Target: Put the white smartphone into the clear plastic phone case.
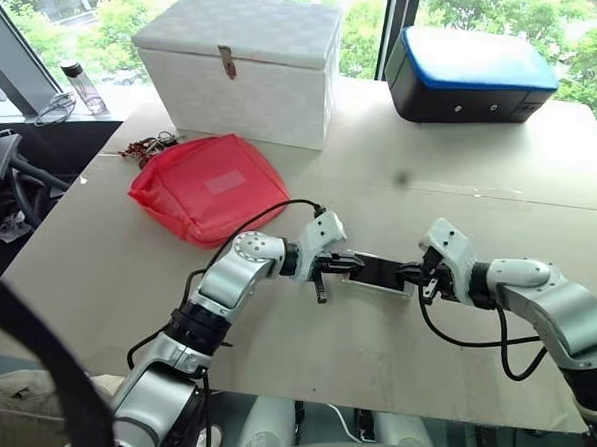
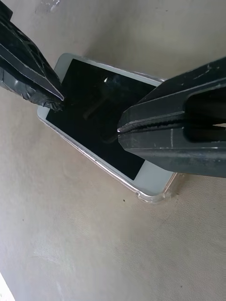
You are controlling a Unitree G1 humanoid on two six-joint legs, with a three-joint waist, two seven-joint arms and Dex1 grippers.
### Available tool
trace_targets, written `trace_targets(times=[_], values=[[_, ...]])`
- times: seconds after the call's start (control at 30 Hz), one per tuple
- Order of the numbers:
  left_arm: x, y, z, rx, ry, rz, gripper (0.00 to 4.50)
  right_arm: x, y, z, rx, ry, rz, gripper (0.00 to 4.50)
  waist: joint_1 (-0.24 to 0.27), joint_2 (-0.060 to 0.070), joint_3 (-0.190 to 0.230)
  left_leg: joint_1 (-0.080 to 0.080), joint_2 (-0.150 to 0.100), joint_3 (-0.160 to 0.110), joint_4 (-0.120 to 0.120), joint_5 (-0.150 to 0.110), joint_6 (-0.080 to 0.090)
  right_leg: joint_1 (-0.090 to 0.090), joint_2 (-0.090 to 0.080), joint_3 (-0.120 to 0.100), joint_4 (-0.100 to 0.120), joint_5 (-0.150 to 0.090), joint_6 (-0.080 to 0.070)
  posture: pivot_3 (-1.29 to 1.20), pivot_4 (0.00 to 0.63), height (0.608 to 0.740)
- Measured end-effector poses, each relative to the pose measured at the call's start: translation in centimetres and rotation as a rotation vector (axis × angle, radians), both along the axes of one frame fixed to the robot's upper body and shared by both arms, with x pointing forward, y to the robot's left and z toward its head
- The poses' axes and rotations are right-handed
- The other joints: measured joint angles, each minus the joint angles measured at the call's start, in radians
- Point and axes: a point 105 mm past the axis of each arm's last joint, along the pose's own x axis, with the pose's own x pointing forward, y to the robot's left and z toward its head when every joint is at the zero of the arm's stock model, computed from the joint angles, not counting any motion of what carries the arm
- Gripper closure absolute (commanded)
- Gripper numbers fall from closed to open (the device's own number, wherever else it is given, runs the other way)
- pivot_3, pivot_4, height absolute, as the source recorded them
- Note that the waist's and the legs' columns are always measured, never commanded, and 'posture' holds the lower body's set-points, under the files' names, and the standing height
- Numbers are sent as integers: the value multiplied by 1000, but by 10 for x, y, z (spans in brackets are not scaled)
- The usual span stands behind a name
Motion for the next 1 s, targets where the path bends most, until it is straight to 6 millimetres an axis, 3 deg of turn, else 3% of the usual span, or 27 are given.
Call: trace_targets(times=[0.57, 1.0], values=[[-2, -5, -9, 11, 1, 0, 4465, 3, -3, -11, 1, 42, -21, 4500, 3, -12, -17, 5, 0, -3, 2, 0, 0, 8, -8, -4, -4, 0, 0, 0, 150, 740], [-5, -5, -14, 8, 13, 3, 4465, 1, -4, -20, -6, 81, -68, 4500, 6, -10, -36, 9, 0, -8, -5, -1, 1, 15, -14, -9, -15, -2, -6, 0, 150, 740]])
